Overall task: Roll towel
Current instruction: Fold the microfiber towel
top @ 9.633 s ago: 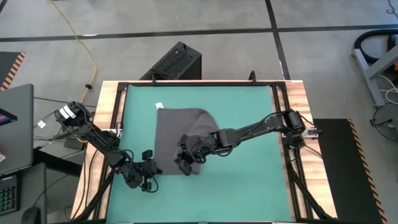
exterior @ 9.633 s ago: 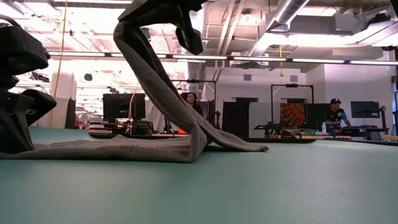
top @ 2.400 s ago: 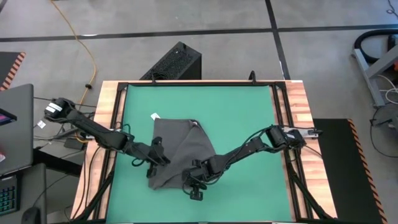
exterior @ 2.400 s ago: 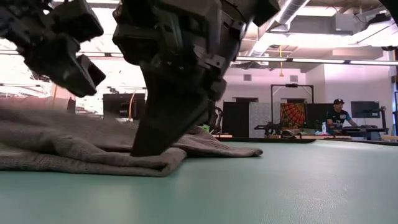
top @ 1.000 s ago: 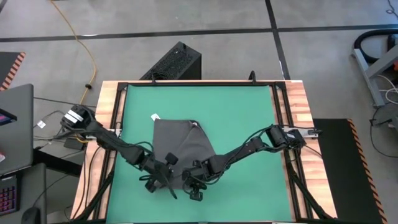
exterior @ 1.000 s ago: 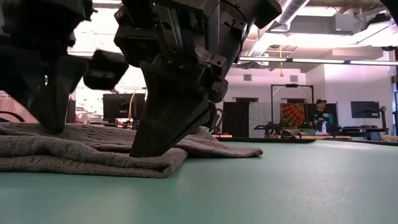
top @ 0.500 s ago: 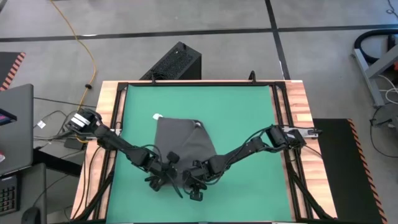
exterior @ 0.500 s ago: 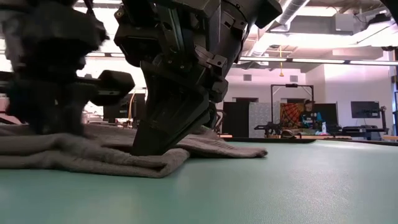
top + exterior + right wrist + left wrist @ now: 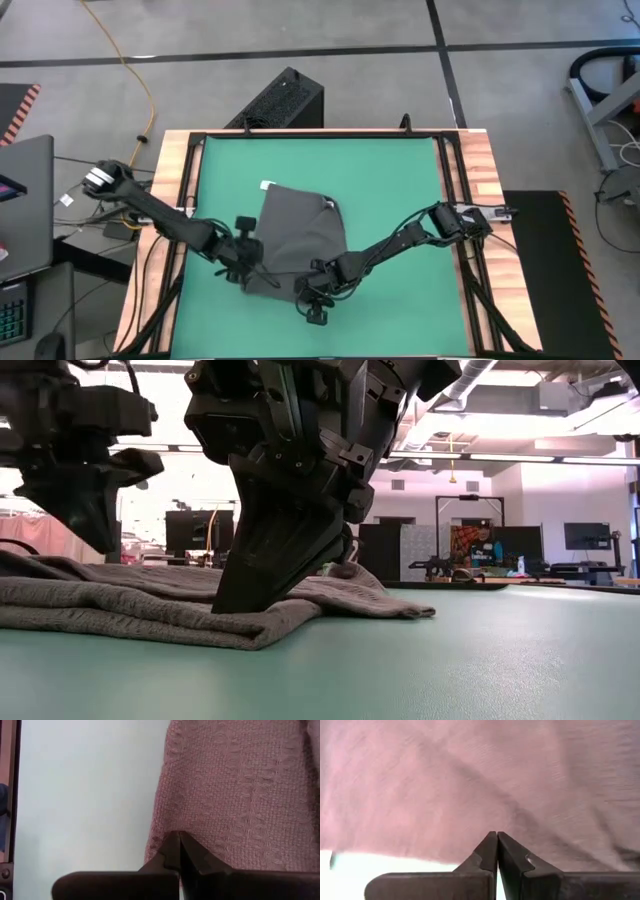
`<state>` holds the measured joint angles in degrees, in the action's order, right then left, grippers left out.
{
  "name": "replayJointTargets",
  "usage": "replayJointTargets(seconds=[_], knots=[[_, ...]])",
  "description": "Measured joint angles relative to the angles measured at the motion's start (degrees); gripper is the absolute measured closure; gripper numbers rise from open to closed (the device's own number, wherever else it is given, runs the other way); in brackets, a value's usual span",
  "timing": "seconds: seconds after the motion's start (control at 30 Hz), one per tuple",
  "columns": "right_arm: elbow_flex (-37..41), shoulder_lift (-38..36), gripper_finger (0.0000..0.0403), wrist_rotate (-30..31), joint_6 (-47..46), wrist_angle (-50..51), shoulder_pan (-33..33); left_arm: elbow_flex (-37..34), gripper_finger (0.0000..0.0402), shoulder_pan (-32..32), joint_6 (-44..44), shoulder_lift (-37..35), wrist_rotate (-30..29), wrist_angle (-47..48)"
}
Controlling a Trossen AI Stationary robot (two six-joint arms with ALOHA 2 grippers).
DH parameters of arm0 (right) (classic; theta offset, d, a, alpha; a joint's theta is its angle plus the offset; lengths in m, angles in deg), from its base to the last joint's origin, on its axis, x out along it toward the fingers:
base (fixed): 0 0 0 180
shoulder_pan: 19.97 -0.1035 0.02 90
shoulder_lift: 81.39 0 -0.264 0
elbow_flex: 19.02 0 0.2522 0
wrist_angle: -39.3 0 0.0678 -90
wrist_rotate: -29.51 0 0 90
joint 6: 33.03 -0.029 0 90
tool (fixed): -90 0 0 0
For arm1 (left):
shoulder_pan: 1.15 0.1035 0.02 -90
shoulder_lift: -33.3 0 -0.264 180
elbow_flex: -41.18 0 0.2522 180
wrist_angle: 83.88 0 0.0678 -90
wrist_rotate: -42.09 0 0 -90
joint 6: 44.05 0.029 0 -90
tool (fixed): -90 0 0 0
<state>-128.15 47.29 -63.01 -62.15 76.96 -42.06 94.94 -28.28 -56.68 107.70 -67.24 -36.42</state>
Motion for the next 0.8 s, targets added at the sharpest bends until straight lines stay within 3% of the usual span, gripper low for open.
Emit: replayJointTargets(seconds=[0.1,0.2,0.3,0.53,0.8], knots=[[0.0,0.0,0.0389,0.0,0.0,0.1,0.0,-2.5,0.0401,-1.1,-1.4,-5.5,2.1,-4.8],[0.0,0.0,0.0389,0.1,0.0,0.0,0.0,-3.0,0.0401,-3.0,0.6,-10.5,5.0,-16.2],[0.0,0.0,0.0389,0.1,0.0,-0.2,0.0,-4.6,0.0401,-3.5,2.8,-11.4,6.0,-25.5],[0.0,0.0,0.0389,0.1,0.0,-0.3,0.0,-5.8,0.0401,-2.5,5.8,-2.2,11.9,-28.9],[0.0,0.0,0.0389,0.2,0.0,-0.3,0.0,-5.3,0.0401,0.0,10.8,7.4,13.0,-37.6]])
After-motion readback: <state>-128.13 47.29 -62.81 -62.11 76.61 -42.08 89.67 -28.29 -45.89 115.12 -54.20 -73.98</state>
